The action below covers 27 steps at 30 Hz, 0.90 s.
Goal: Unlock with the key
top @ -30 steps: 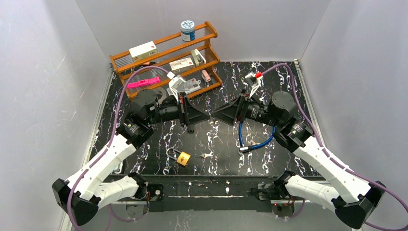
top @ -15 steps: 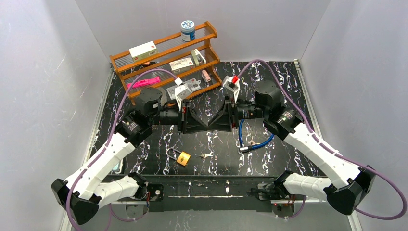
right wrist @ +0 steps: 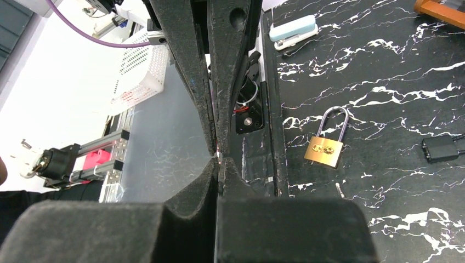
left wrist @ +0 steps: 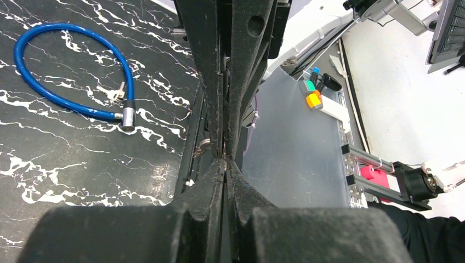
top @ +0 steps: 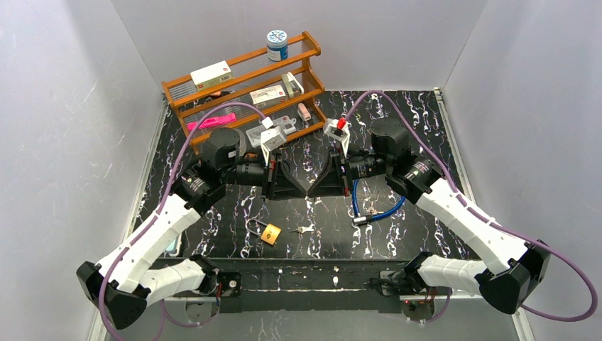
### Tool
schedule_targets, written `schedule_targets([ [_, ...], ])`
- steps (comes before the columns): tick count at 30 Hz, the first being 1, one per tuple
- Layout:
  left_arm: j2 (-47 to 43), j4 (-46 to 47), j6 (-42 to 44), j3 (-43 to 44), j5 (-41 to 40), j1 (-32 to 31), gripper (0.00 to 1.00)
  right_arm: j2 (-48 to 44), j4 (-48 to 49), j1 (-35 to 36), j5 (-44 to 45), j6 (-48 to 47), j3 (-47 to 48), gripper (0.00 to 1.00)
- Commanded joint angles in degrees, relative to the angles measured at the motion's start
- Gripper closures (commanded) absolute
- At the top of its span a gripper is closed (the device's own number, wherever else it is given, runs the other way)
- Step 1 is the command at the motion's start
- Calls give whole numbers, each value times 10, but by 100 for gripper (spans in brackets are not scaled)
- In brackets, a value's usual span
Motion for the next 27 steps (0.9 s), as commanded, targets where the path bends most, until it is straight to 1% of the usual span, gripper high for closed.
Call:
schedule_targets([
  [1,2,-4,14,22,21,-2,100,3,-2,-3,-16,-13,25,99],
  [7,1,-4,16,22,13,-2,100,4,1,-3,-10,-14,23,99],
  [8,0,-4,16,22,12,-2,100,5,0,-2,-7,-15,24,92],
  [10,0,-4,16,21,9,-1,100,5,-2,-3,0,-15,24,72],
  [11,-1,-4,16,20,8,-2,100,5,-2,-3,3,-14,24,65],
  [13,-1,-5,17,19,5,-2,100,3,-1,-3,5,-13,24,62],
  [15,0,-8,19,19,2,-1,100,3,-2,-3,5,-14,24,66],
  [19,0,-13,21,19,0,-2,100,6,-13,-3,0,-20,27,88],
  [21,-1,-14,24,19,-2,-2,100,7,-16,-3,0,-22,27,94],
  [22,-1,-15,25,19,-2,-2,100,7,-16,-2,0,-22,27,99],
  [27,0,-17,22,20,-8,-1,100,-2,-9,-3,15,-22,20,99],
])
